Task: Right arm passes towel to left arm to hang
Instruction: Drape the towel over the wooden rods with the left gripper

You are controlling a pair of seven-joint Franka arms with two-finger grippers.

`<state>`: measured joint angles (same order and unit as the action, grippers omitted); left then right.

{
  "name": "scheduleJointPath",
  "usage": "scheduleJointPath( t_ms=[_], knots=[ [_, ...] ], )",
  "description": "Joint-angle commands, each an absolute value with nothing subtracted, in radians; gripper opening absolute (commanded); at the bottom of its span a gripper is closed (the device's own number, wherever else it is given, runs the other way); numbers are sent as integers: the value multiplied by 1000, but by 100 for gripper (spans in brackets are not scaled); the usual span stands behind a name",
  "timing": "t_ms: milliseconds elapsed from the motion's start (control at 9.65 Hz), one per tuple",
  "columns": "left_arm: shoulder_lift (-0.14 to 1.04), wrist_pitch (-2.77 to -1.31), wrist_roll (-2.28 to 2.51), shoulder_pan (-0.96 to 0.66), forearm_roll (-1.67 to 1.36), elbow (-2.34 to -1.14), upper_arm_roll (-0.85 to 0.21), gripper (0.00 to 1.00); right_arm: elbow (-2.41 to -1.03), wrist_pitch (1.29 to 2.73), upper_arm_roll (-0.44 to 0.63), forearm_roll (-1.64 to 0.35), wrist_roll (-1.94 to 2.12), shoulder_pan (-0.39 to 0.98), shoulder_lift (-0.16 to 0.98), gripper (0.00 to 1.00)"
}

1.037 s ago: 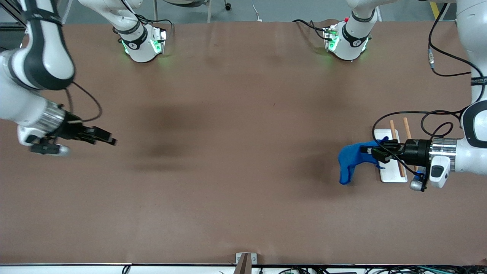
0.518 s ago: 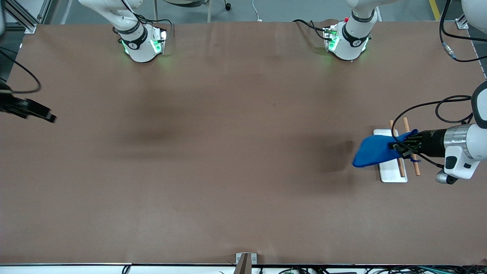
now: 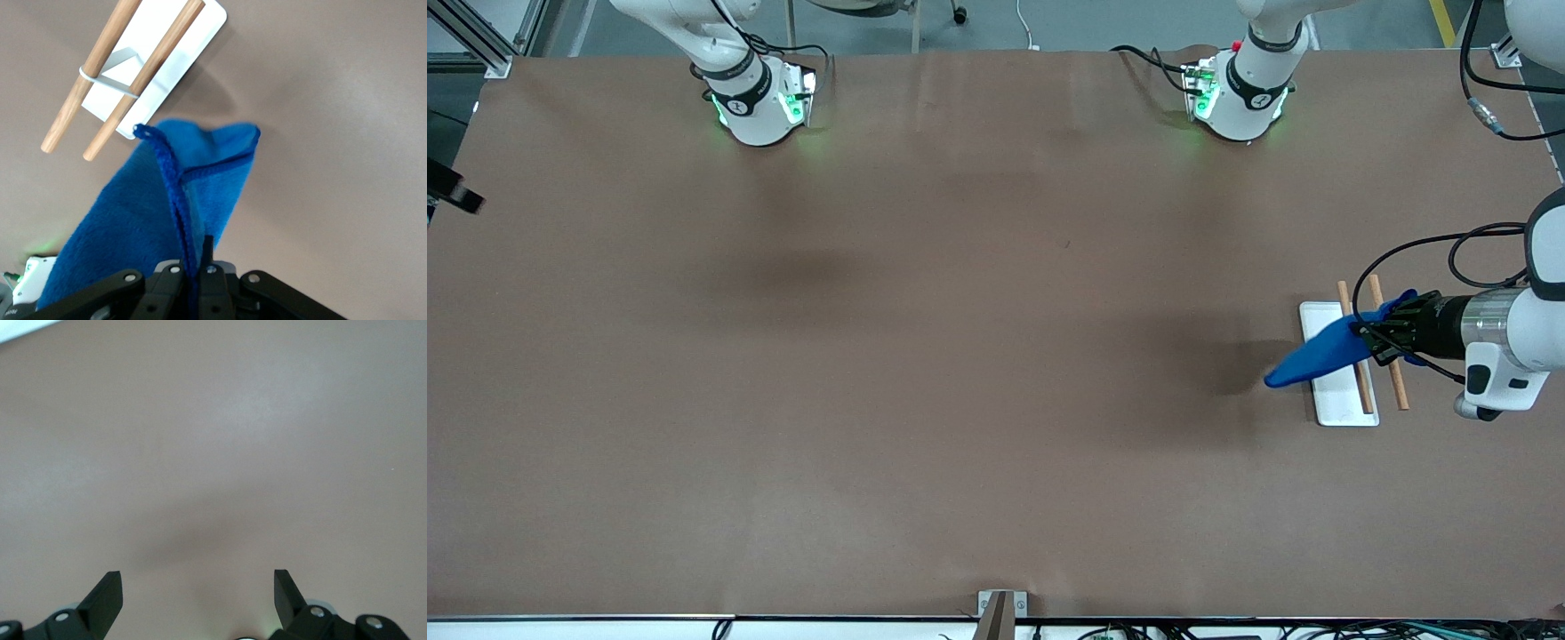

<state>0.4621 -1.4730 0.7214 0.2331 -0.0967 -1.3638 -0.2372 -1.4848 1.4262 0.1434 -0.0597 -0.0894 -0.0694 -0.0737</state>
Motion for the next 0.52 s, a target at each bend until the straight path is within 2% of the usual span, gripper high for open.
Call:
scheduleJointPath(
  t_ms=[0,104,415],
  knots=[
    [460,-1463,808,239,-87,-1411,-239,0,-1443,1411,126,-40,-107,-75,-41,100],
    [460,-1463,814,259,-89,-1422,-238,0,-1443,1410,85,-17,-103,-80,-40,100],
    [472,-1465,781,345,-83,-1437,-238,1,-1456,1402,78,-12,-104,-74,-40,100]
  ],
)
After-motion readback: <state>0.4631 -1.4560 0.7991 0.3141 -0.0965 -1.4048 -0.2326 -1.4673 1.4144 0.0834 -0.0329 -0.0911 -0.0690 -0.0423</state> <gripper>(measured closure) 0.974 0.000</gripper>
